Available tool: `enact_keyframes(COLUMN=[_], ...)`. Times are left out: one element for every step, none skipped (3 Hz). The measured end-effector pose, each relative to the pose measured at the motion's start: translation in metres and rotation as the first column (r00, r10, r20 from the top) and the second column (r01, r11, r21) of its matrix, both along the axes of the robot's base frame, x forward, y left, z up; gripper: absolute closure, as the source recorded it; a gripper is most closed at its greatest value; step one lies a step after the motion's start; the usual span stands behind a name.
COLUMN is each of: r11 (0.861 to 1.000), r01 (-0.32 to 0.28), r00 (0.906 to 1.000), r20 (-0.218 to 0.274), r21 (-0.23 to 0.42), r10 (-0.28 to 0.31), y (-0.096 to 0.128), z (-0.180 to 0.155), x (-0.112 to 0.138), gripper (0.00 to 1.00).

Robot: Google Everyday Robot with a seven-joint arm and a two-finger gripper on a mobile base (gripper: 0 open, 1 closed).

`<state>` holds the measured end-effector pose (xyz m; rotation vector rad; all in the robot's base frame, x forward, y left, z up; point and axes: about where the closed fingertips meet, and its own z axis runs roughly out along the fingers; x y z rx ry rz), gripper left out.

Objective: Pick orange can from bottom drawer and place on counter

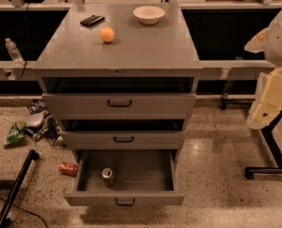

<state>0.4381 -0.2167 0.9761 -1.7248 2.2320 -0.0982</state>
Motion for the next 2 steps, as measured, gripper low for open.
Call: enact_keyframes(r11=[1.000,0.998], r01=[0.000,0.021], r00=[1.0000,0.9994], r20=[0.000,0.027], r21=[0.000,0.062], r10=[0.000,-0.022], y=[0.000,0.009], z=[0.000,-0.017], x=[0.000,0.012], gripper=[0.00,0.00])
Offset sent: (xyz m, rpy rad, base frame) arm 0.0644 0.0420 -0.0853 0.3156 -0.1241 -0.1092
